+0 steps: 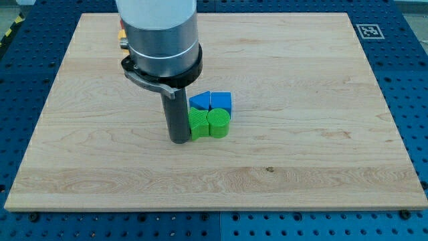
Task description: Move arm diagonally upwards
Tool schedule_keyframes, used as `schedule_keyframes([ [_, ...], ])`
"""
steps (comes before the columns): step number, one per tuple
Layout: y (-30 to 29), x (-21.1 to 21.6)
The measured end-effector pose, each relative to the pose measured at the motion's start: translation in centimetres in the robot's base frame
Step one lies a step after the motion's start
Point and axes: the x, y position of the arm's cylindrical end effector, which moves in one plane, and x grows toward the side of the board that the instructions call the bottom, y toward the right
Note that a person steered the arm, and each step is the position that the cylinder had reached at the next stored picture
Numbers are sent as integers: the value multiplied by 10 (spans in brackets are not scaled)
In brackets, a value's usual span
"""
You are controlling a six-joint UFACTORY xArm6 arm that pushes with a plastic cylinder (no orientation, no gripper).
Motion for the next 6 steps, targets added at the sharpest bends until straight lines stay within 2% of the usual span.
schedule_keyframes([
  [2,10,0],
  [3,-2,-2],
  [4,-38,-34],
  [6,-50,-41],
])
